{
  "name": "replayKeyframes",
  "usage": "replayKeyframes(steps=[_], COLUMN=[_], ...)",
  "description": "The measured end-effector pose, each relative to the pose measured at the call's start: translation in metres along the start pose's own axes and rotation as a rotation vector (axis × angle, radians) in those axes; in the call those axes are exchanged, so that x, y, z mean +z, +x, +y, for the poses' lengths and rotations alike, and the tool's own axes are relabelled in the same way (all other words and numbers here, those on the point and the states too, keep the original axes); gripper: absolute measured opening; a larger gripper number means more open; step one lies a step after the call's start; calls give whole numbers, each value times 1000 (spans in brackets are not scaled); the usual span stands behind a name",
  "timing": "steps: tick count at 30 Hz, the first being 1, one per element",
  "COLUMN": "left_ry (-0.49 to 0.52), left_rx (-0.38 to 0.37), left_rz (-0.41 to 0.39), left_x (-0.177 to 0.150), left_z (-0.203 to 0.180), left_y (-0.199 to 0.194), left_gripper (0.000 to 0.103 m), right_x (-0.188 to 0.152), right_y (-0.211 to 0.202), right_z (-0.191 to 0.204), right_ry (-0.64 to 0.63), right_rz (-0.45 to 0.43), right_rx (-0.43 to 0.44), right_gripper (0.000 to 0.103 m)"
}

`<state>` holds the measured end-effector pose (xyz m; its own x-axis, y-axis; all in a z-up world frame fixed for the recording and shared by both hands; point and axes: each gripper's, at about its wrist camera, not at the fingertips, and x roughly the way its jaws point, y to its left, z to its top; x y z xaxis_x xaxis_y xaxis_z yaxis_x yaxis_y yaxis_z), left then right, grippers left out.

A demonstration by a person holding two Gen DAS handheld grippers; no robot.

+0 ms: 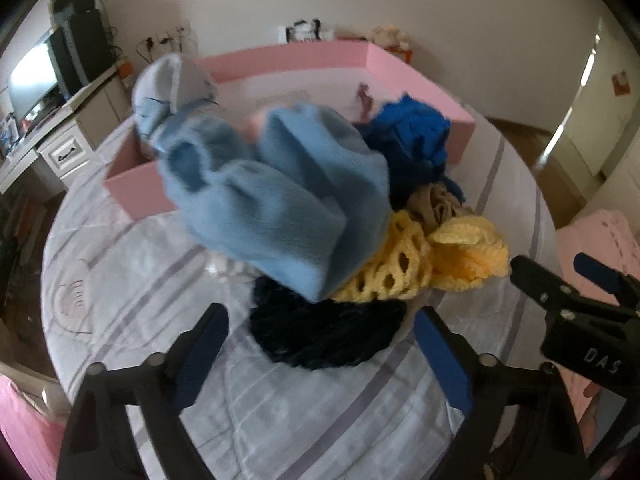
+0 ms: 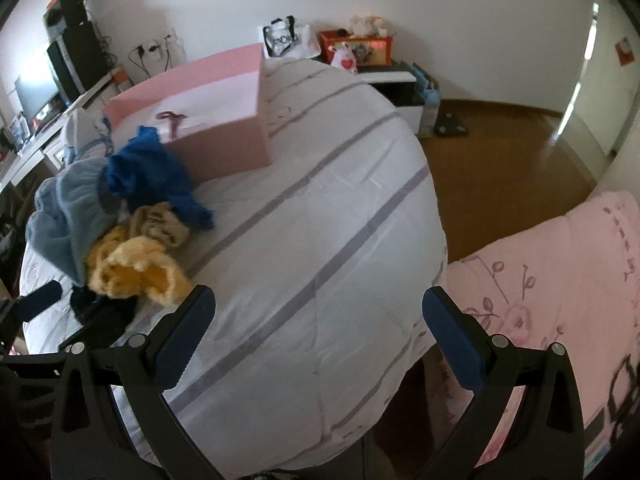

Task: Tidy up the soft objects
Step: 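Reach the left tool into the pile and grasp the dark navy knit item, then lift the navy knit item with the left tool while the right grasps the yellow crochet fish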

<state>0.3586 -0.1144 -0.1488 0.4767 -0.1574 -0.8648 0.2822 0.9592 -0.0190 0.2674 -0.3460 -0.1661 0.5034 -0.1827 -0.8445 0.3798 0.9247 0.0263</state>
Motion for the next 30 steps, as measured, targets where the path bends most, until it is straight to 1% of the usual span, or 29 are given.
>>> replayKeyframes(steps=[2,3,4,6,12,16,18,21,24,26,30], left_ry=[11,11,11,2,-19,-35,-49,-78,-121,-141,-173], left_rx=[2,2,-2,-9,-23,-31,-29,-21,-9,-2,-4], left_rz=[20,10,3,-2,-8,-13,-17,-27,-33,-33,-33], left_x=[2,2,2,2,-7,-18,-20,-28,-36,-33,-37], left_z=[-3,-4,-4,-1,12,25,37,55,76,88,107], left_y=[12,12,12,13,11,8,4,1,0,-2,0], left_gripper=[78,74,70,58,34,29,27,26,26,26,26], right_x=[2,2,3,4,4,3,2,0,-2,-3,-3], right_y=[3,3,3,3,-9,-21,-24,-27,-26,-23,-9], right_z=[-4,-5,-6,-5,11,30,39,55,72,84,104], right_ry=[11,15,18,20,-18,-52,-66,-93,-128,-153,-173], right_rz=[5,6,6,6,-30,-60,-66,-70,-66,-57,-22], right_rx=[2,2,2,6,39,55,64,84,97,110,134], right_gripper=[103,103,103,103,103,103,103,103,103,103,103])
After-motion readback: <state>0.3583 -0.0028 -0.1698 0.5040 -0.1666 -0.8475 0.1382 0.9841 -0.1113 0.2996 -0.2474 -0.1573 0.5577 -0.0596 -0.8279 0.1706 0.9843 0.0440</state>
